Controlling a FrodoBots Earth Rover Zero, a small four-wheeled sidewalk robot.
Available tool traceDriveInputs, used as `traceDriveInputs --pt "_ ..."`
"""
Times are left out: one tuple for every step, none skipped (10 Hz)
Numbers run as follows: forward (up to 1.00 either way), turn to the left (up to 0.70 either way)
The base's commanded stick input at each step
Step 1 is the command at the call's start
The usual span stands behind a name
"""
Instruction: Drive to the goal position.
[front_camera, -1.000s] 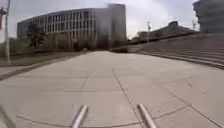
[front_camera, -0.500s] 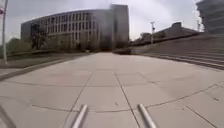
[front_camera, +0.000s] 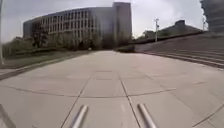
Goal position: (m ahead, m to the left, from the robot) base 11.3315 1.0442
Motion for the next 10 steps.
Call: traceDriveInputs --pt "1.00 0.00" --pt "1.00 -0.18" --pt "1.00 -0.27" --pt "1.00 -0.27" --pt "1.00 -0.27" --pt "1.00 -0.27" --pt "1.00 -0.27" --pt "1.00 -0.27" --pt "1.00 -0.27" --pt "1.00 -0.27"
